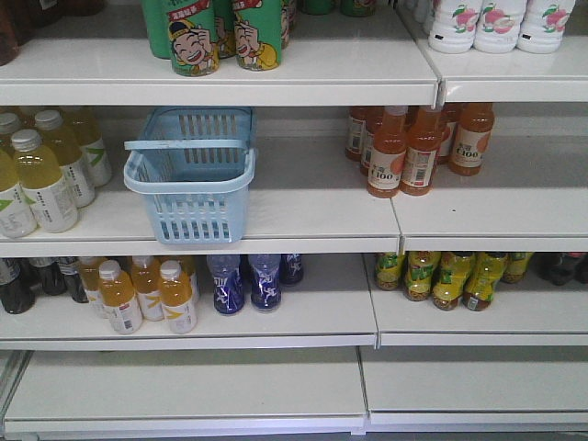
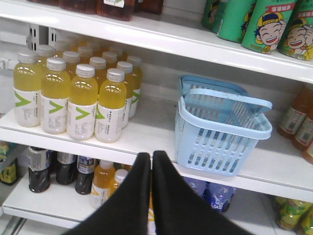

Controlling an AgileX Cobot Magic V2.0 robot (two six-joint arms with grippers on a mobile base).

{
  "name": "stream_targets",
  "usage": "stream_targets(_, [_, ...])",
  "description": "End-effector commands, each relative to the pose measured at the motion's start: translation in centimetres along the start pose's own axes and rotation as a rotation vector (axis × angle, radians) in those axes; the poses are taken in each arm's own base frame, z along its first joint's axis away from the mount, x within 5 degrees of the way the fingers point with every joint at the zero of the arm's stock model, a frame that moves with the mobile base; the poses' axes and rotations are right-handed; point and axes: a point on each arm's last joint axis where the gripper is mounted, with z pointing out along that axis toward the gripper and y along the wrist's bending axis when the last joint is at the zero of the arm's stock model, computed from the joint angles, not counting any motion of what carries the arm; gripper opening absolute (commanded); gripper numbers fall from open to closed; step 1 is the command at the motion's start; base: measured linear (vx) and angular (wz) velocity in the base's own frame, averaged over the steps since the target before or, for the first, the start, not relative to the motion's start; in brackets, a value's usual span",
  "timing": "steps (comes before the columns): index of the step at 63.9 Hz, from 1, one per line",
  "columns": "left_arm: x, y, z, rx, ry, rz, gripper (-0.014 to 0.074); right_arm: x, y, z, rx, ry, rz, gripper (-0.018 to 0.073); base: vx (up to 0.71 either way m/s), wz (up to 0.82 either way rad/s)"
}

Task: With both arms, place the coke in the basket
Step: 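Drive closer and align the base in front of the light-blue basket, then reach the left gripper to the basket handle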

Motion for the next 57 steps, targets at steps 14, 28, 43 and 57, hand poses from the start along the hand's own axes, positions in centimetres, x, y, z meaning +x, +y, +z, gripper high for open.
stream_targets(14, [-2.0,-1.4,4.5,0.074,-0.014,-0.308,0.0,-0.5,0.0,-0.1,0.006,-0.081,-0.009,-0.0002,0.0,0.0])
stream_targets(28, [-1.8,-1.0,7.4,0.034,-0.011,-0.583,0.0149,-0.5,0.0,-0.1,0.006,-0.081,-0.009,-0.0002,0.0,0.0])
stream_targets(43, [0.2,-1.1,10.1,-0.031,0.149,-0.658,0.0425,-0.5,0.0,-0.1,0.006,-0.081,-0.009,-0.0002,0.0,0.0])
stream_targets(57, [-0.5,-3.6,12.4,0.026,0.293,-0.585,0.0451,-0.5,0.0,-0.1,0.006,-0.08,-0.009,-0.0002,0.0,0.0])
